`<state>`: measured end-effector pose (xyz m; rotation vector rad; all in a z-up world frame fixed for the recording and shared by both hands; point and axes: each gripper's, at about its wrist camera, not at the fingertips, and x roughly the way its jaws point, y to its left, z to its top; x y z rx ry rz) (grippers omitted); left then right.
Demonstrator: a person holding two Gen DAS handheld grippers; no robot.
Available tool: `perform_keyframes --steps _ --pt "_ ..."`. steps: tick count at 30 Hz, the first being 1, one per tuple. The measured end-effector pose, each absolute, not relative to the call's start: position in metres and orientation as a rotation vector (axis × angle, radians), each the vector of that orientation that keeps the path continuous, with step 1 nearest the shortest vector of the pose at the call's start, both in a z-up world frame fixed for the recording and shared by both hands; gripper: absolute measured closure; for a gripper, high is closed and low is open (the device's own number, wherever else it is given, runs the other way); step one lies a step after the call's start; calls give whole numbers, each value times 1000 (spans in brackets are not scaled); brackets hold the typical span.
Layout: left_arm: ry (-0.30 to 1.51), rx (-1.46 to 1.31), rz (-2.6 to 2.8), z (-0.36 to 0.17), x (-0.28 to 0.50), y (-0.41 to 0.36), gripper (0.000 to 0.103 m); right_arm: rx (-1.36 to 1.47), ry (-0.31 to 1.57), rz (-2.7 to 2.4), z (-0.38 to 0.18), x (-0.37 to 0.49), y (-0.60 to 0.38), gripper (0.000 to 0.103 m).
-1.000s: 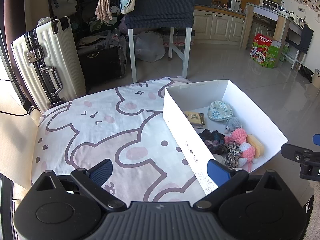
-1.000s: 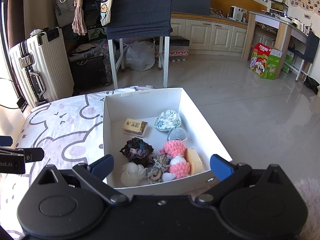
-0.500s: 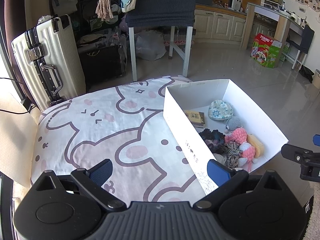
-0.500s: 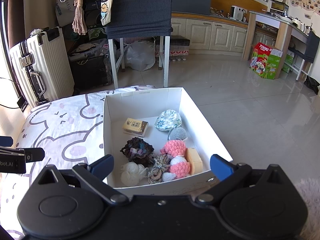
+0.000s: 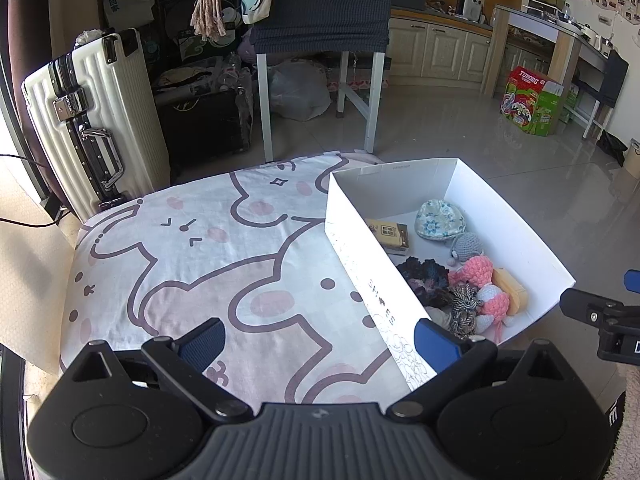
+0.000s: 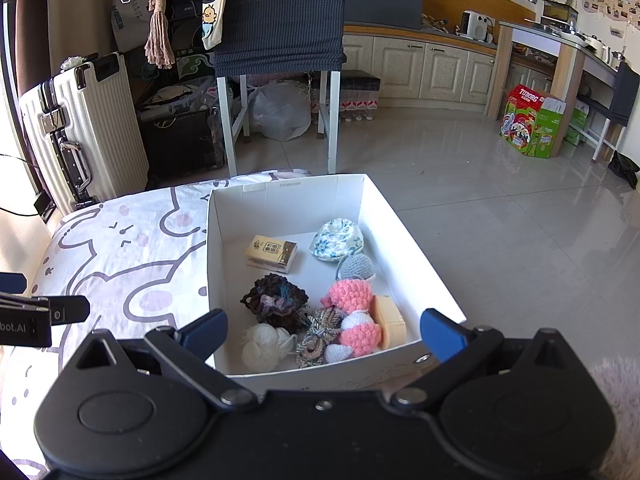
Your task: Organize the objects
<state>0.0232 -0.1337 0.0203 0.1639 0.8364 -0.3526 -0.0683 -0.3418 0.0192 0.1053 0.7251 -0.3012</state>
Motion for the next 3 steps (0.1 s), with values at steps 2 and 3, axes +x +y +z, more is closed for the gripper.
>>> perform_keyframes --steps 2,3 --pt "837 163 -352 20 23 -134 3 105 725 -301 19 -68 -342 0" --pt "839 163 -352 20 24 -134 3 105 726 -301 19 -69 -342 0"
